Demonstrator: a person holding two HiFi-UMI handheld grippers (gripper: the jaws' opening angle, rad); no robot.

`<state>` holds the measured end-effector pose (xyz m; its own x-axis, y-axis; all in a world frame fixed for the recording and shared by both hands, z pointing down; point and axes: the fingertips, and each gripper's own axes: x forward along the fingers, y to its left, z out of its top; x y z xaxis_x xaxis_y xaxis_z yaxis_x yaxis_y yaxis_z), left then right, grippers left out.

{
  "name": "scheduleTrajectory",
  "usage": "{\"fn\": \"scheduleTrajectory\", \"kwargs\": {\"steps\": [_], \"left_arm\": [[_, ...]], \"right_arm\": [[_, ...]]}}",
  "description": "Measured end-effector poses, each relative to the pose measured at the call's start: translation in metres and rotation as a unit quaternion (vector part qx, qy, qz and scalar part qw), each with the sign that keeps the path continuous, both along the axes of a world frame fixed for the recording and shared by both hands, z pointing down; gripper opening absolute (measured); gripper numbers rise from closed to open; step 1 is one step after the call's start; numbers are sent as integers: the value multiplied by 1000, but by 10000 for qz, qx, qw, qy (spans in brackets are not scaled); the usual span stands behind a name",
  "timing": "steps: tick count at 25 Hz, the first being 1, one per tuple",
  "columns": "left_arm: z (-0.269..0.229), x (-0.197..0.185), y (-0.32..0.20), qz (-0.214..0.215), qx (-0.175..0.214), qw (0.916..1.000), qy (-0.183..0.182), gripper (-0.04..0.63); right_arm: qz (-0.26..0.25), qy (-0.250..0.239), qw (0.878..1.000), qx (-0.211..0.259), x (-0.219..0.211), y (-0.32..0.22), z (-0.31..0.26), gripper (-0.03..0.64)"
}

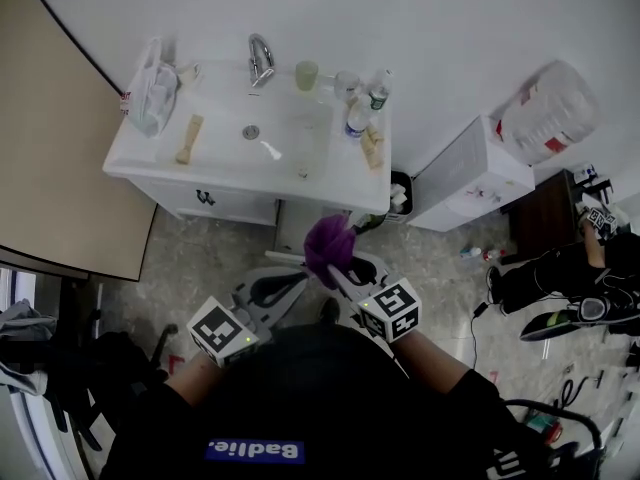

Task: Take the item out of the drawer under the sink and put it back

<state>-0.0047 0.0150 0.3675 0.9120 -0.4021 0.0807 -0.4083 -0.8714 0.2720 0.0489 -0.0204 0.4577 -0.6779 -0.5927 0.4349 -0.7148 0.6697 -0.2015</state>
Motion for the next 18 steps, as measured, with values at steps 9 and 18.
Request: {"fn": "scheduleTrajectory", "kwargs": {"steps": [9,18], "left_arm": [[-7,13,0,88,64,9999,-5,-5],[-11,24,0,157,77,9998,-9,-5]], "right_arm": [[78,-438,9986,271,10,11,-46,91],[146,-742,9961,457,19,25,-73,91]]}}
